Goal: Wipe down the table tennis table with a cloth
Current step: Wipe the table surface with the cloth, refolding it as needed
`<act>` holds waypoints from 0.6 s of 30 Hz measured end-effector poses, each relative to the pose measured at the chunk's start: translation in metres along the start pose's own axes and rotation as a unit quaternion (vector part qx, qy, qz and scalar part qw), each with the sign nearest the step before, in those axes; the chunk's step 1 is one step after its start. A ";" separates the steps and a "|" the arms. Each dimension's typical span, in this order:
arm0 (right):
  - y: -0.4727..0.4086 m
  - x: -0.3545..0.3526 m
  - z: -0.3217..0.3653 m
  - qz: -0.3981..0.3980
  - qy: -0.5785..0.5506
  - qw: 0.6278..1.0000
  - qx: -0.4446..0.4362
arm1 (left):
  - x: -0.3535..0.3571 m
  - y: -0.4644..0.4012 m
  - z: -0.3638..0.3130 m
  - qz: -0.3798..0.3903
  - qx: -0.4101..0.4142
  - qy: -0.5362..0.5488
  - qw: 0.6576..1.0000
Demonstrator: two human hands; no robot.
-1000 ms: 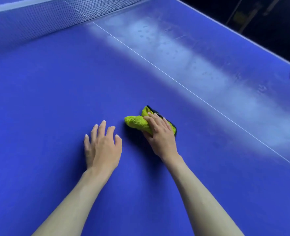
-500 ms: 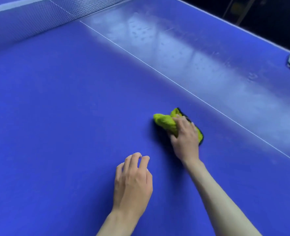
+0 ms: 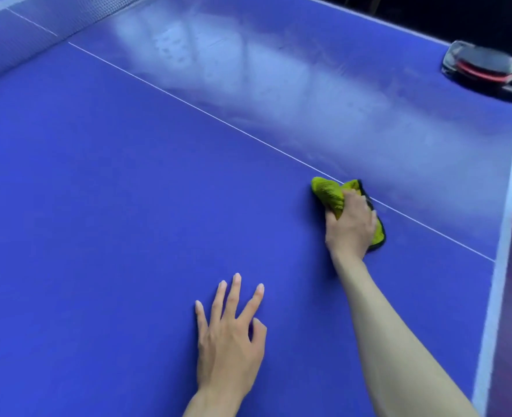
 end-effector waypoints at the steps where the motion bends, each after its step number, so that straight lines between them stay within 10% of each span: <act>1: 0.020 0.007 0.022 0.024 -0.007 0.998 -0.058 | -0.001 0.000 0.000 0.004 -0.005 0.004 1.000; 7: 0.095 0.012 0.069 0.127 -0.052 0.914 -0.382 | -0.004 -0.001 -0.003 -0.006 -0.018 0.013 1.000; 14: -0.011 -0.068 -0.130 -0.010 0.005 0.999 -0.044 | -0.002 0.001 -0.010 0.020 -0.056 0.039 0.997; 18: 0.018 -0.064 -0.108 -0.025 -0.003 0.999 0.021 | -0.008 0.019 -0.051 -0.032 -0.039 0.000 0.999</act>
Point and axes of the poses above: each hand's wrist, its own y-axis away from the middle knuckle, its own x-axis out of the palm, z = x × y, the point moved 5 cm from there along -y, towards the middle knuckle, and after that the axes turned 10 degrees about -x, right-handed, at the moved point
